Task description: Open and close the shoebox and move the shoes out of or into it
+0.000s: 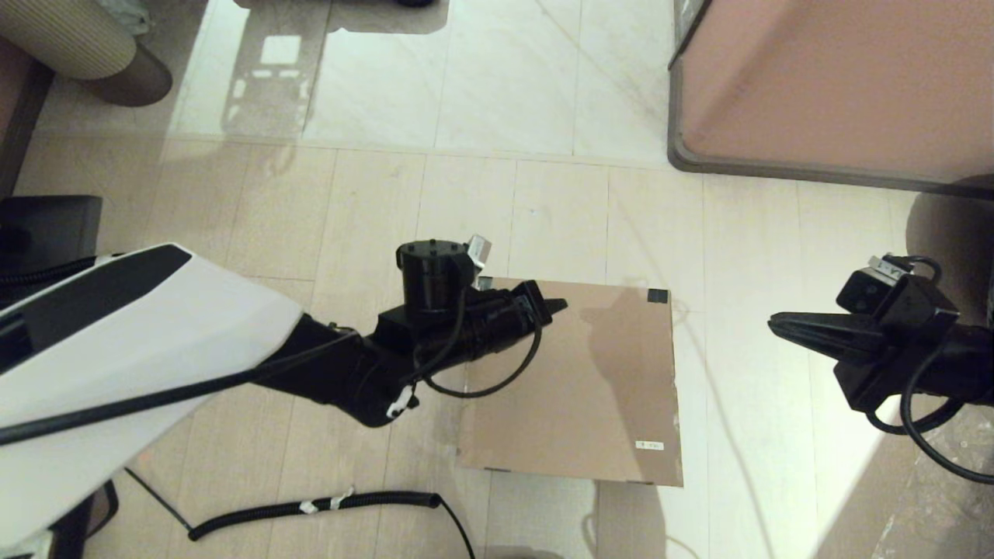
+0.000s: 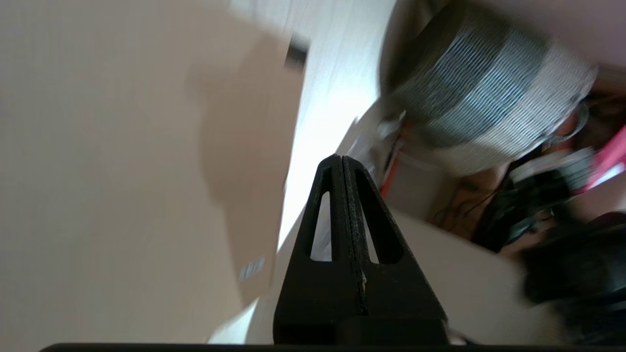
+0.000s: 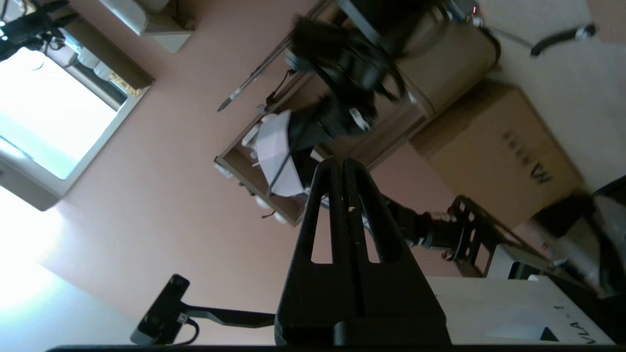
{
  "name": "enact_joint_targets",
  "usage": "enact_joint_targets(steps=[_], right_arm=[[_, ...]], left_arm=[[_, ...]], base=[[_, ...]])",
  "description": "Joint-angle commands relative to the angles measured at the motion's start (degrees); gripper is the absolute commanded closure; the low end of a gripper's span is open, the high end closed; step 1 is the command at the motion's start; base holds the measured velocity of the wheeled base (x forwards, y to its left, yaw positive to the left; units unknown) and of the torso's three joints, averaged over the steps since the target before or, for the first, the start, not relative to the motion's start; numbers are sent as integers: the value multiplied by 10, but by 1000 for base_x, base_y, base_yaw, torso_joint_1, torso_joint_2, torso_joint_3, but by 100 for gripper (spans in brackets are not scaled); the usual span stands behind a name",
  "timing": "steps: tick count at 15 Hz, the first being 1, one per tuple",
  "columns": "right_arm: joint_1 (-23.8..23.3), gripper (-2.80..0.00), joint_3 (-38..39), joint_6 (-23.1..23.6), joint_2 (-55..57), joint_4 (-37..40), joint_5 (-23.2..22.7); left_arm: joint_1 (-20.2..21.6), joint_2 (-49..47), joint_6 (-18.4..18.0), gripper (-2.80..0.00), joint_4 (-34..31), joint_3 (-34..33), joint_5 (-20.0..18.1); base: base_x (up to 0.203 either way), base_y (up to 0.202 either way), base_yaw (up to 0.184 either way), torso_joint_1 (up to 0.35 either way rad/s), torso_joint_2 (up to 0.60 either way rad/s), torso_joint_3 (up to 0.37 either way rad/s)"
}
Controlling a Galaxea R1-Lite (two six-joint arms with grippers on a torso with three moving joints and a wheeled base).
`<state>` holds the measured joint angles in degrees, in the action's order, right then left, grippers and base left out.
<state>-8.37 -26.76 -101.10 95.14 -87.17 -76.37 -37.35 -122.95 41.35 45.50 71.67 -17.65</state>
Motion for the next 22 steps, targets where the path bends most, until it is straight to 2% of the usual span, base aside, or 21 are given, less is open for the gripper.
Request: enact_joint_targets(steps=[1, 2, 5, 6, 8, 11, 13, 16, 19, 22], right_arm=[[-43, 0, 11, 15, -54, -5, -4], [-72, 0, 12, 42, -59, -5, -3], [-154, 0, 44, 142, -92, -5, -3], [-174, 0, 76, 175, -116, -5, -3], [-195, 0, 130, 211, -176, -5, -3], [-209, 0, 202, 216, -281, -5, -4], [-212, 0, 220, 182, -335, -5, -13], [-212, 0, 221, 167, -354, -5, -111], [-209, 0, 206, 165, -369, -5, -113], [-174, 0, 241, 160, -413, -5, -113]], left_arm=[[-16, 32, -1, 0, 30, -71, 11], [-23, 44, -2, 0, 41, -98, 23], [-46, 54, -3, 0, 68, -132, 88], [-55, 55, -4, 0, 74, -136, 108], [-64, 67, -6, 0, 74, -142, 123], [-65, 81, -8, 0, 76, -151, 125], [-61, 101, -15, 0, 75, -154, 125], [-51, 127, -35, 0, 74, -170, 125], [-47, 127, -53, 0, 71, -171, 125], [-45, 130, -69, 0, 69, -183, 125]], base=[[0, 0, 0, 0, 0, 0], [0, 0, 0, 0, 0, 0], [0, 0, 0, 0, 0, 0], [0, 0, 0, 0, 0, 0], [0, 0, 0, 0, 0, 0], [0, 0, 0, 0, 0, 0], [0, 0, 0, 0, 0, 0], [0, 0, 0, 0, 0, 0], [0, 0, 0, 0, 0, 0], [0, 0, 0, 0, 0, 0]])
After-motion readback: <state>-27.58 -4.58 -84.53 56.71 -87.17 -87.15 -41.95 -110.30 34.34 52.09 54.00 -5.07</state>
